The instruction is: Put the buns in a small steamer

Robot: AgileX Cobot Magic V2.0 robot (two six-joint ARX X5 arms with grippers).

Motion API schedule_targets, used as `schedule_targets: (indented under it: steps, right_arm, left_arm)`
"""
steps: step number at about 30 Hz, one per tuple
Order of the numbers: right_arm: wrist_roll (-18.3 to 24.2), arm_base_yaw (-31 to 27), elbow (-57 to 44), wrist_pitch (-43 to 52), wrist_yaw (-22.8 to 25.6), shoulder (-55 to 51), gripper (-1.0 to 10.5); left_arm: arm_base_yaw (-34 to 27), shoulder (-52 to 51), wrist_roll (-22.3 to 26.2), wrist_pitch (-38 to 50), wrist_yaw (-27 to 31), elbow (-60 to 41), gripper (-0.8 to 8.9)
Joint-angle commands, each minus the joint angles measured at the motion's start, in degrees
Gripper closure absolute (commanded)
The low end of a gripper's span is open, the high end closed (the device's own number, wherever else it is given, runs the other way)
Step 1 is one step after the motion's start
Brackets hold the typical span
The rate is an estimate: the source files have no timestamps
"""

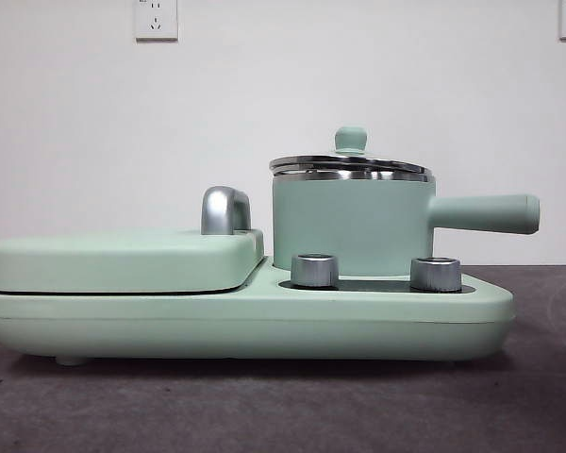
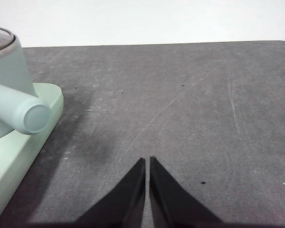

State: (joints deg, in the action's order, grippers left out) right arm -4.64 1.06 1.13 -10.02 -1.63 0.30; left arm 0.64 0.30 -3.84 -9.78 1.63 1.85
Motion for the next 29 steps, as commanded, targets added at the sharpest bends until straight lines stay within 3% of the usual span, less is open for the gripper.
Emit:
schedule_targets:
  steps: [1,29]
  right_arm:
    - [0.46,-0.09,-0.48,0.48,0.17,-0.09,9.3]
    - [0.46,-0.09,-0.46,1.01,0.17,-0.09,9.3]
  left_arm:
    - [-0.04,-0.11,0.15,0.79,0.24,-1.11,8.06]
    - [-0.04,-0.11,0.15,0.79,0.24,-1.11,8.06]
